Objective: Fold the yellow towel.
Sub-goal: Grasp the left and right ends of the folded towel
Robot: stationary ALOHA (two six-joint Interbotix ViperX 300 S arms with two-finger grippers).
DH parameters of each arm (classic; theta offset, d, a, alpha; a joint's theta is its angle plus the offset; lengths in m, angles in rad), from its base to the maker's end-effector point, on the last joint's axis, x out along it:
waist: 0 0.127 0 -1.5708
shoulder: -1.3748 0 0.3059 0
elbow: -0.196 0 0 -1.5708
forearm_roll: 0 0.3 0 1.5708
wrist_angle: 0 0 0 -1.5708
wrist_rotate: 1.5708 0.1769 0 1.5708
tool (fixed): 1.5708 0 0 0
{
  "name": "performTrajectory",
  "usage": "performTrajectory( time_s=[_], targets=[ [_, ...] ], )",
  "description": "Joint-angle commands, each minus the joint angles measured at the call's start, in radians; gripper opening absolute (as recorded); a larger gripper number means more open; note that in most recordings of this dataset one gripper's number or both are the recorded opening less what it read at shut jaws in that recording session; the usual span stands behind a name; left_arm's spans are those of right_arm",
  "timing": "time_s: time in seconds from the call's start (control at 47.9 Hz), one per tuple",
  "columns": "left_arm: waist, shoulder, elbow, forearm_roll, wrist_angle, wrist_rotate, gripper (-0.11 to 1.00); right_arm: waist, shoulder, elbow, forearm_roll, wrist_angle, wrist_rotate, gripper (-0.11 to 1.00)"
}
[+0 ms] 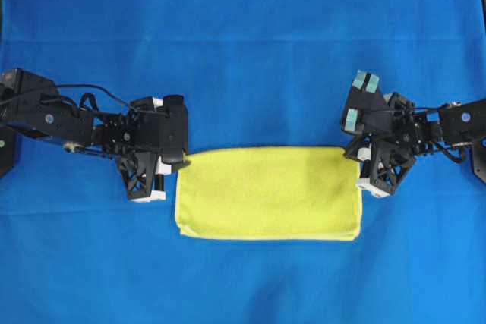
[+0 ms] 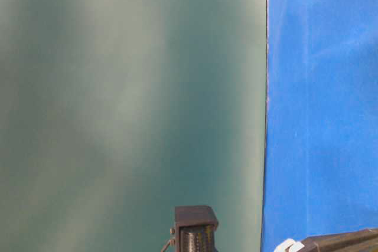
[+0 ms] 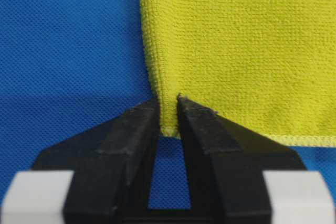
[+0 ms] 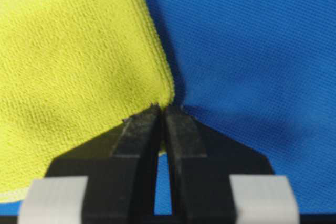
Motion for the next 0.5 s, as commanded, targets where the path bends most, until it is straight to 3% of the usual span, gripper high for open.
performTrajectory(
  time_s=[0.0, 0.125, 0.23, 0.48],
  targets=[
    [-0.009, -0.003, -0.006, 0.002, 0.023, 0.0, 0.14, 0.009, -0.002, -0.003, 0.003, 0.003, 0.0, 0.04],
    [-0.009, -0.008, -0.015, 0.002, 0.052, 0.002, 0.05, 0.009, -0.005, -0.003, 0.002, 0.005, 0.0, 0.04],
    [-0.011, -0.029, -0.031, 0.002, 0.089, 0.005, 0.05, 0.009, -0.026, -0.009, 0.002, 0.021, 0.002, 0.04],
    [-0.011, -0.198, -0.106, 0.002, 0.288, 0.008, 0.05, 0.008, -0.213, -0.067, 0.0, 0.196, 0.002, 0.04]
  ],
)
